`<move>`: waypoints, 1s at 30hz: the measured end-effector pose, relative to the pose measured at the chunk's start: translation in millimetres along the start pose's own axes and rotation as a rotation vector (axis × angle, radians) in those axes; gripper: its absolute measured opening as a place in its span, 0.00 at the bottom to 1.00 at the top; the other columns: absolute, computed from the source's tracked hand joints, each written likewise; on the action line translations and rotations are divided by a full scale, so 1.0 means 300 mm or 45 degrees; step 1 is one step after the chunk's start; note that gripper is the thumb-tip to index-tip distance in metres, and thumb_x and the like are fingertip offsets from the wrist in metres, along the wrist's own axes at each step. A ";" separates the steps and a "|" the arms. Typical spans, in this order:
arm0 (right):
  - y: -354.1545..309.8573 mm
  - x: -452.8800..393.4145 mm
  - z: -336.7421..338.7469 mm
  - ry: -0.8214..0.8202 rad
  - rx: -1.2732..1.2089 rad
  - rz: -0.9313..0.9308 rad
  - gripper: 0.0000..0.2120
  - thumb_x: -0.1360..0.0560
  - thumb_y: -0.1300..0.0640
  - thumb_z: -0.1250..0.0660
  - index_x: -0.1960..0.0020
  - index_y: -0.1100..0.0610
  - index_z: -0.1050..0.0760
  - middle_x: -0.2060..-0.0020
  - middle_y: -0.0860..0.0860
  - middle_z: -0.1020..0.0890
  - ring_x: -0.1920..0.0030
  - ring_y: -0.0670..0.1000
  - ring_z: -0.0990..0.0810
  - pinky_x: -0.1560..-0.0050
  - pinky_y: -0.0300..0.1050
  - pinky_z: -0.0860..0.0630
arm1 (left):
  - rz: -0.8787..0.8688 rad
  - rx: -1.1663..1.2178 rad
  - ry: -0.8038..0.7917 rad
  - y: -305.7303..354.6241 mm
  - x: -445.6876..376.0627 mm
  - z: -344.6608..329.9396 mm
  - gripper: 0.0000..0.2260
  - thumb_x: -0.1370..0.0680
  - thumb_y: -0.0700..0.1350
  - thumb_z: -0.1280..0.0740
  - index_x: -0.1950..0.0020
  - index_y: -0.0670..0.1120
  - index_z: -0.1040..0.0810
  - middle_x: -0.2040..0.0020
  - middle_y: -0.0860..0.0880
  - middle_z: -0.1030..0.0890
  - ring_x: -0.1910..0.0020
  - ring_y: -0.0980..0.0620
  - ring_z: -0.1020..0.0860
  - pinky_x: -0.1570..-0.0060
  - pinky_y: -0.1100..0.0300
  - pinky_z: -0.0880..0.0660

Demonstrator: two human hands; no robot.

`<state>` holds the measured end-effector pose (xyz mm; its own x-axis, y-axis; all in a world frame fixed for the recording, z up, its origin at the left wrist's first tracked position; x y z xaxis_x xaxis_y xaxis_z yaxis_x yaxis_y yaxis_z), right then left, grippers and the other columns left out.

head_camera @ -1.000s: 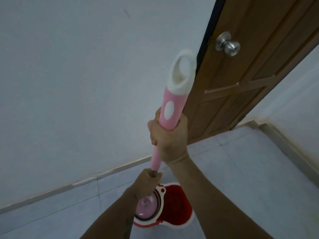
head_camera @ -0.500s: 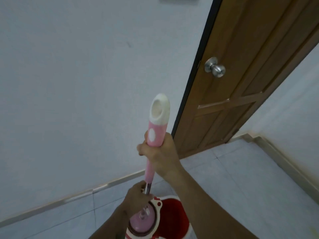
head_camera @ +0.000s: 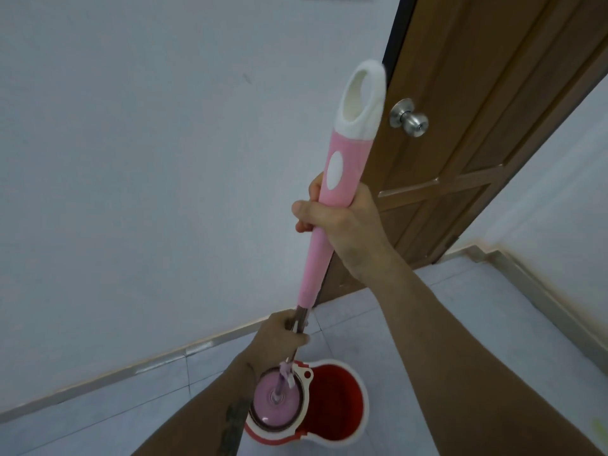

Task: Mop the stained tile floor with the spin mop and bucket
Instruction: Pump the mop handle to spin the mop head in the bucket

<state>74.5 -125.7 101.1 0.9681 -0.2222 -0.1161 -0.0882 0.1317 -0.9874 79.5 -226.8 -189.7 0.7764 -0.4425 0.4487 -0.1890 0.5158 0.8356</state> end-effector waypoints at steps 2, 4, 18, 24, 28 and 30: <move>-0.023 -0.009 0.008 0.002 0.008 0.028 0.10 0.30 0.66 0.27 0.61 0.59 0.29 0.65 0.55 0.26 0.66 0.51 0.19 0.52 0.59 0.18 | -0.037 -0.037 -0.016 0.023 -0.002 -0.005 0.06 0.27 0.42 0.28 0.51 0.47 0.21 0.56 0.50 0.19 0.55 0.50 0.20 0.46 0.55 0.22; -0.042 -0.015 0.008 -0.006 -0.006 0.058 0.10 0.29 0.65 0.27 0.61 0.58 0.28 0.65 0.55 0.26 0.66 0.51 0.19 0.51 0.60 0.18 | -0.071 -0.055 -0.006 0.045 -0.004 -0.005 0.05 0.26 0.43 0.29 0.54 0.43 0.21 0.58 0.46 0.18 0.55 0.47 0.19 0.47 0.53 0.23; -0.284 -0.046 0.027 -0.071 -0.162 0.282 0.12 0.28 0.65 0.28 0.63 0.59 0.31 0.73 0.53 0.29 0.73 0.52 0.25 0.62 0.52 0.19 | -0.211 0.082 -0.115 0.208 0.033 0.004 0.07 0.23 0.47 0.33 0.57 0.44 0.20 0.60 0.45 0.17 0.57 0.47 0.18 0.46 0.50 0.21; -0.114 -0.072 0.000 0.123 -0.129 0.244 0.16 0.31 0.70 0.33 0.70 0.57 0.35 0.79 0.52 0.33 0.80 0.50 0.33 0.71 0.46 0.28 | -0.158 0.226 -0.024 0.085 -0.027 -0.035 0.12 0.27 0.38 0.36 0.68 0.51 0.22 0.67 0.42 0.26 0.68 0.46 0.29 0.64 0.54 0.28; 0.226 -0.020 -0.044 0.366 -0.083 0.244 0.08 0.37 0.69 0.34 0.68 0.68 0.34 0.77 0.66 0.34 0.79 0.63 0.35 0.79 0.51 0.31 | 0.088 0.126 -0.002 -0.198 -0.118 -0.097 0.11 0.25 0.35 0.38 0.64 0.46 0.23 0.71 0.47 0.27 0.74 0.51 0.31 0.70 0.58 0.30; 0.378 0.043 -0.055 0.377 -0.034 0.172 0.07 0.36 0.67 0.33 0.66 0.66 0.32 0.76 0.65 0.32 0.77 0.65 0.32 0.78 0.56 0.28 | 0.194 -0.062 -0.140 -0.291 -0.126 -0.125 0.05 0.24 0.40 0.36 0.57 0.49 0.24 0.64 0.49 0.22 0.69 0.54 0.25 0.66 0.59 0.26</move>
<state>73.2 -129.7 -14.3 0.8373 -0.4761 -0.2687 -0.2209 0.1549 -0.9629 89.4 -227.6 -291.5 0.6705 -0.4326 0.6028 -0.2678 0.6166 0.7403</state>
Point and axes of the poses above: each hand's wrist, its own x-axis away from the middle knuckle, its own z-axis out of the back of the hand, y = z × x, the point moved 8 cm from there along -x, towards the middle knuckle
